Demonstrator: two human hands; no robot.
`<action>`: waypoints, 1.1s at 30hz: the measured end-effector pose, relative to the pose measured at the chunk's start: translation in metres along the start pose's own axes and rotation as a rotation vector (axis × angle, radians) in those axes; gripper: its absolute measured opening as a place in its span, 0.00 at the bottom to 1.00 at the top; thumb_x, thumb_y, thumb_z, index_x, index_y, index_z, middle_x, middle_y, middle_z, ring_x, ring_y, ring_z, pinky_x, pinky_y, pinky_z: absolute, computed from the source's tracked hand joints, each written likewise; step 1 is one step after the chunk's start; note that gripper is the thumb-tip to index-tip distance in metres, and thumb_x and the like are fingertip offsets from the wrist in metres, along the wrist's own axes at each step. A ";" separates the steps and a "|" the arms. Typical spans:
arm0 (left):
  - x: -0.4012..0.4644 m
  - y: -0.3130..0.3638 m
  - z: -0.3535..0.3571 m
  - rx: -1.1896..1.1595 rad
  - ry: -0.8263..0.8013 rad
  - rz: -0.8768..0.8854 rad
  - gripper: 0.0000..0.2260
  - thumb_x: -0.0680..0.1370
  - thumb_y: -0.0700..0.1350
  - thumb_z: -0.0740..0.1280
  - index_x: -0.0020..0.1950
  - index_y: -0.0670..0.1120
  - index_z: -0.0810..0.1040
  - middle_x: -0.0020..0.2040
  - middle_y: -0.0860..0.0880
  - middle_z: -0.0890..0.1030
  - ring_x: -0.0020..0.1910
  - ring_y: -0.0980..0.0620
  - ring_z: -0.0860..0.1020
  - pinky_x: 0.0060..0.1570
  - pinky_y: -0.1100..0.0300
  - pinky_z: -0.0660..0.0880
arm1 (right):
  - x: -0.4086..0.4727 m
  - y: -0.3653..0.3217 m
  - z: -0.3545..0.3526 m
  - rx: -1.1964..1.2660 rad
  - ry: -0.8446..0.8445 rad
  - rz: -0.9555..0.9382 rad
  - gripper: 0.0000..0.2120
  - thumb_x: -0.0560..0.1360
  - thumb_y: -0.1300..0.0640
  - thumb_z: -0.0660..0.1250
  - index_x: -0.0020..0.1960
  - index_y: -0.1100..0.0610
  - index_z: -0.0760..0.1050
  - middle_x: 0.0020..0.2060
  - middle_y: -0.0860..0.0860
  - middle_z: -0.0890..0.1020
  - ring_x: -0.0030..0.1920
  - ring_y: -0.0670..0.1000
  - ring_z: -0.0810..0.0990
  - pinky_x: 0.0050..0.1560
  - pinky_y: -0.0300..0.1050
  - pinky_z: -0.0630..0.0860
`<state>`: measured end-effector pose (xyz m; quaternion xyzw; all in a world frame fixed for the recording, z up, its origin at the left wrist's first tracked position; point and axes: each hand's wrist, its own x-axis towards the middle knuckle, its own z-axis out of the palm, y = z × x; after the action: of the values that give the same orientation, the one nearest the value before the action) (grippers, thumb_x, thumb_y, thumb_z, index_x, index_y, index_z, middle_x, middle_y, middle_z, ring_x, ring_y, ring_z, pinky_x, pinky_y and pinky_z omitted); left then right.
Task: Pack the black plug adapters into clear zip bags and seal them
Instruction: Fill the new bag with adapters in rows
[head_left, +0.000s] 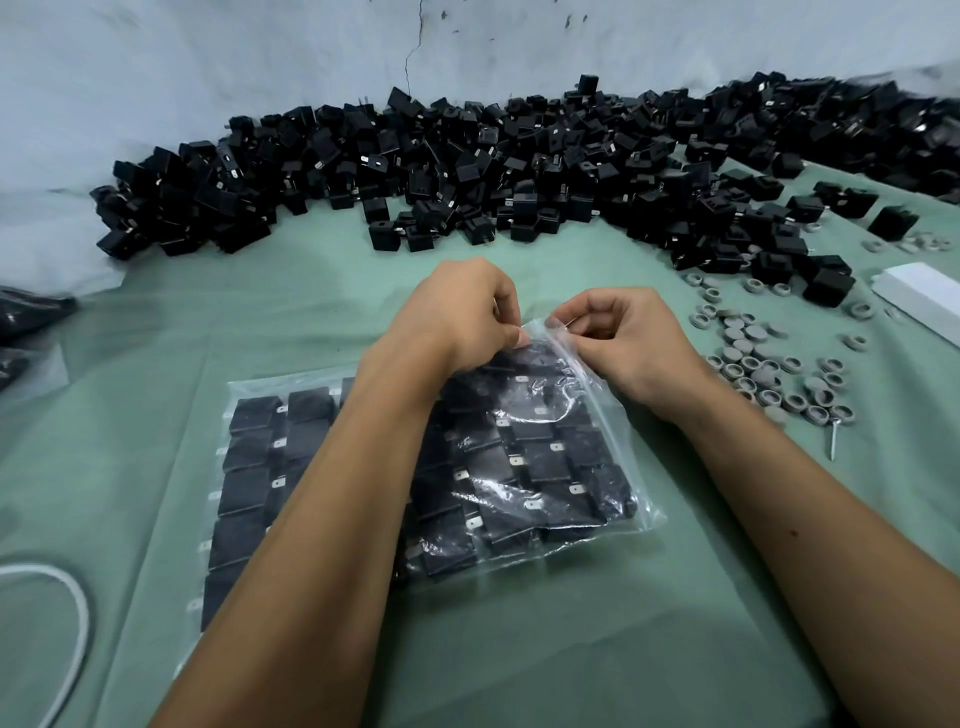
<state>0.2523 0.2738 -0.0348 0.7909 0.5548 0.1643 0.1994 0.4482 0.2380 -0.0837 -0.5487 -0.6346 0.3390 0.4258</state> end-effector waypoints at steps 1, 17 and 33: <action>0.000 0.000 0.000 -0.007 -0.004 -0.014 0.07 0.73 0.48 0.79 0.41 0.50 0.83 0.40 0.52 0.83 0.42 0.51 0.82 0.48 0.54 0.81 | 0.000 0.000 0.000 -0.020 -0.002 0.004 0.04 0.77 0.61 0.75 0.51 0.58 0.85 0.36 0.53 0.87 0.36 0.50 0.84 0.43 0.49 0.82; -0.001 0.002 0.002 -0.078 -0.018 -0.083 0.07 0.73 0.48 0.79 0.39 0.51 0.82 0.39 0.52 0.83 0.40 0.52 0.82 0.43 0.55 0.81 | 0.016 0.000 -0.018 -0.355 0.184 -0.005 0.08 0.83 0.54 0.66 0.54 0.52 0.84 0.37 0.44 0.87 0.36 0.41 0.83 0.47 0.43 0.81; -0.002 0.002 0.002 -0.077 0.019 -0.085 0.08 0.73 0.48 0.79 0.39 0.51 0.82 0.36 0.54 0.81 0.37 0.55 0.80 0.37 0.59 0.77 | 0.165 -0.005 0.021 -1.158 -0.191 -0.157 0.33 0.75 0.62 0.69 0.79 0.51 0.66 0.82 0.57 0.53 0.80 0.62 0.51 0.74 0.64 0.61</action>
<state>0.2541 0.2711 -0.0359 0.7566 0.5831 0.1845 0.2311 0.4211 0.4004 -0.0600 -0.6101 -0.7906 -0.0473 0.0217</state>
